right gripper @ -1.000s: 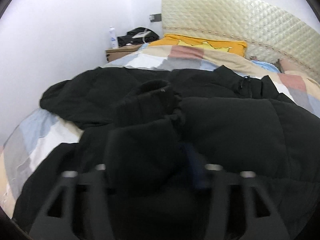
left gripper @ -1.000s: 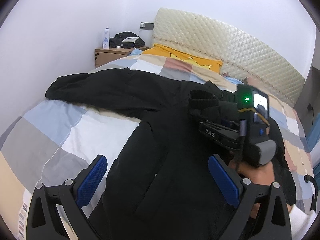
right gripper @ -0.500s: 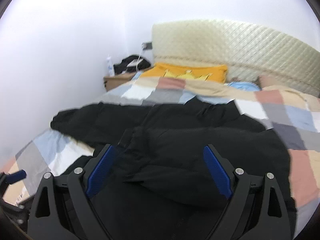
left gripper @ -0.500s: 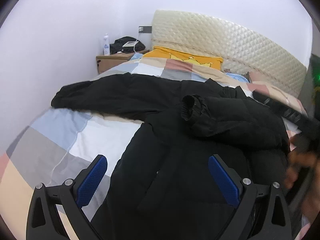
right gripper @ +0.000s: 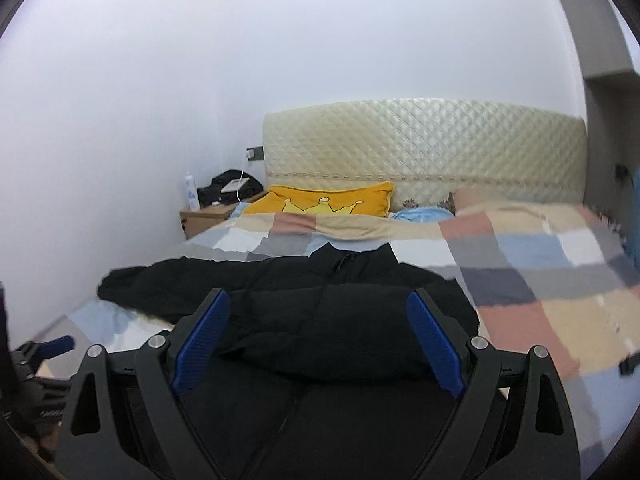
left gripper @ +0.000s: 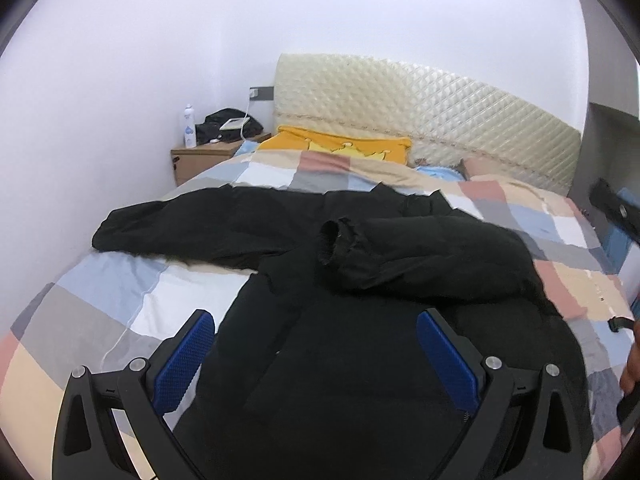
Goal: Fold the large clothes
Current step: 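Withdraw the right tool from the folded sleeve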
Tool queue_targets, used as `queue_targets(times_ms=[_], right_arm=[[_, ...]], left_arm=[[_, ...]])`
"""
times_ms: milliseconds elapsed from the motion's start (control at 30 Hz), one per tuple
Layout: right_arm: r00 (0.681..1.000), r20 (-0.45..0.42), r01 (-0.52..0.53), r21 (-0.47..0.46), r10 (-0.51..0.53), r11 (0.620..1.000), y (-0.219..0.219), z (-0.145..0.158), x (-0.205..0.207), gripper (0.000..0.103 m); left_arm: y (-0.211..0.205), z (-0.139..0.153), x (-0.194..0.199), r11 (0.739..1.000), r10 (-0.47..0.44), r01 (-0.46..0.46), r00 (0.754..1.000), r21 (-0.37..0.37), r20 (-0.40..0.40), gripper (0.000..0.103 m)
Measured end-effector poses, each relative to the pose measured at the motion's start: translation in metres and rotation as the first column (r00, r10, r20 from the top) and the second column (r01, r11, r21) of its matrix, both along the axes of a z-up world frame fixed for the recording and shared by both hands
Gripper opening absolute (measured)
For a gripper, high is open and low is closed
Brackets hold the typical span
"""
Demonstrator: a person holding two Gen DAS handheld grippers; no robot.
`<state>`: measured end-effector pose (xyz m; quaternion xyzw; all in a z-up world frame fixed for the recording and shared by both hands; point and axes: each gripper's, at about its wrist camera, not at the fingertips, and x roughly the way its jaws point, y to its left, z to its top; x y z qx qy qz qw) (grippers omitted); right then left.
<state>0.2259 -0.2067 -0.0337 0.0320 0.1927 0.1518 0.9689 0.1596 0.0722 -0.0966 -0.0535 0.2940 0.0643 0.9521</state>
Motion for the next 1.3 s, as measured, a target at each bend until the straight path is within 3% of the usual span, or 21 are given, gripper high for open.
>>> queue_targets(times_ms=[300, 433, 933, 1300], right_arm=[[0.999, 0.038, -0.022, -0.139, 0.027, 0.99, -0.015, -0.016, -0.058, 0.091], [1.0, 0.016, -0.015, -0.103, 0.017, 0.995, -0.028, -0.023, -0.07, 0.091], [0.994, -0.083, 0.069, 0.01, -0.068, 0.998, -0.071, -0.046, -0.1, 0.092], [0.993, -0.05, 0.103, -0.044, -0.105, 0.994, -0.077, -0.041, -0.14, 0.099]], left_arm=[[-0.023, 0.0, -0.006, 0.998, -0.059, 0.059, 0.998, -0.002, 0.027, 0.102], [-0.031, -0.003, -0.006, 0.997, -0.067, 0.067, 0.998, 0.026, 0.018, 0.102], [-0.033, -0.01, -0.006, 0.997, -0.078, 0.078, 0.997, -0.007, -0.015, 0.102], [-0.037, -0.016, -0.011, 0.997, -0.081, 0.081, 0.997, 0.017, -0.009, 0.102]])
